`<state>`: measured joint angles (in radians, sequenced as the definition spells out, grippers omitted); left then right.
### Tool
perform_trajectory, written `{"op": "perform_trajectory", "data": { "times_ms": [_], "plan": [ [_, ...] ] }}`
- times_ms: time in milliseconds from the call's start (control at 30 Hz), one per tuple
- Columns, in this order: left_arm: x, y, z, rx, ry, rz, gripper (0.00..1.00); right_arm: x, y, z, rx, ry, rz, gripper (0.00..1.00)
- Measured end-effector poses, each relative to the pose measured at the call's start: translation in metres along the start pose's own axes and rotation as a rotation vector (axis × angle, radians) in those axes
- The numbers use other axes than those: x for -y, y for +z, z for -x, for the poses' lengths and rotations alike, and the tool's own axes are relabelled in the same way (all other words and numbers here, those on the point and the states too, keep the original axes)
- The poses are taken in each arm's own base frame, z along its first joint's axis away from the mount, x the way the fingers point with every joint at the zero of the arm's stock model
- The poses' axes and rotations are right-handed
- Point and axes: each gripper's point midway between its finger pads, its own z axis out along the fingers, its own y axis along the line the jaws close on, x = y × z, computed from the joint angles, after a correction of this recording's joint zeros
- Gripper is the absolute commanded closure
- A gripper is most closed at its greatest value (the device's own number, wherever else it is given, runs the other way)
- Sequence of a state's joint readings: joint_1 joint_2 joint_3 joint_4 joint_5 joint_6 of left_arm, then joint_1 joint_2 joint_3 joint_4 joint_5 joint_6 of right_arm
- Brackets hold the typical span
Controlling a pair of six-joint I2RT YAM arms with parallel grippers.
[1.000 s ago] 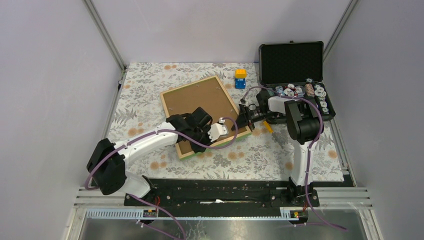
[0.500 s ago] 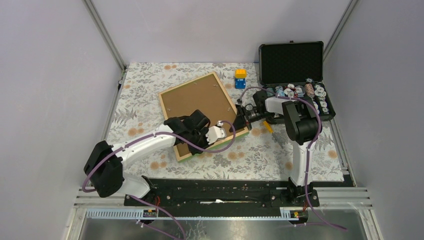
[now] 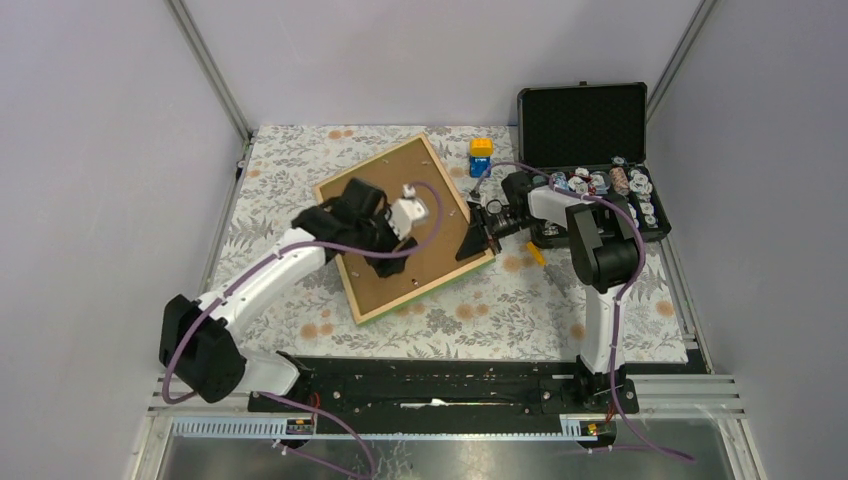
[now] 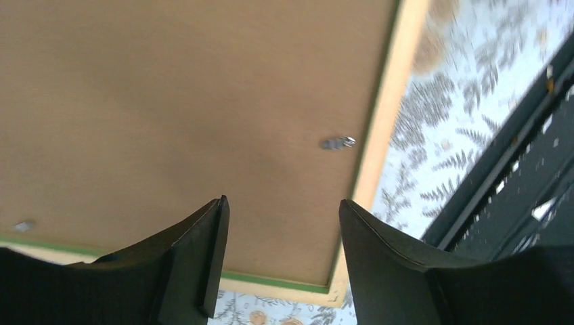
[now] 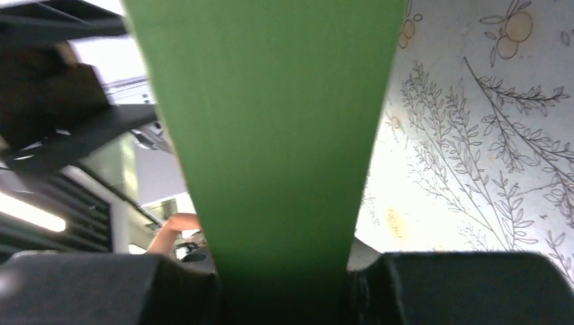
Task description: Take the photo out of the frame
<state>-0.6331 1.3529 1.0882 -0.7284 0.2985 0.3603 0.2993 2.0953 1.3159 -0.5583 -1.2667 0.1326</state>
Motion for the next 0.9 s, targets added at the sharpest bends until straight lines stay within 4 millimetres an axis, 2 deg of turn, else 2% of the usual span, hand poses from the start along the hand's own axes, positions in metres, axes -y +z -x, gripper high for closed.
{"op": "perform_trajectory", "data": {
  "times_ms": [133, 300, 433, 667, 900],
  "plan": [
    [-0.044, -0.034, 0.032, 0.128, -0.085, 0.093, 0.23, -0.006, -0.005, 0.008, 0.004, -0.075, -0.100, 1.00],
    [-0.101, -0.083, 0.049, 0.257, -0.249, 0.215, 0.13, -0.021, -0.016, 0.017, 0.001, -0.149, -0.226, 1.00],
    [-0.153, -0.124, 0.049, 0.354, -0.440, 0.294, 0.07, -0.036, -0.029, 0.022, 0.002, -0.172, -0.304, 1.00],
    [-0.227, -0.176, 0.042, 0.468, -0.652, 0.402, 0.05, -0.072, -0.057, 0.034, 0.027, -0.260, -0.464, 1.00],
    [-0.263, -0.208, 0.021, 0.521, -0.781, 0.475, 0.04, -0.115, -0.079, 0.053, 0.079, -0.517, -0.652, 1.00]
  ]
}}
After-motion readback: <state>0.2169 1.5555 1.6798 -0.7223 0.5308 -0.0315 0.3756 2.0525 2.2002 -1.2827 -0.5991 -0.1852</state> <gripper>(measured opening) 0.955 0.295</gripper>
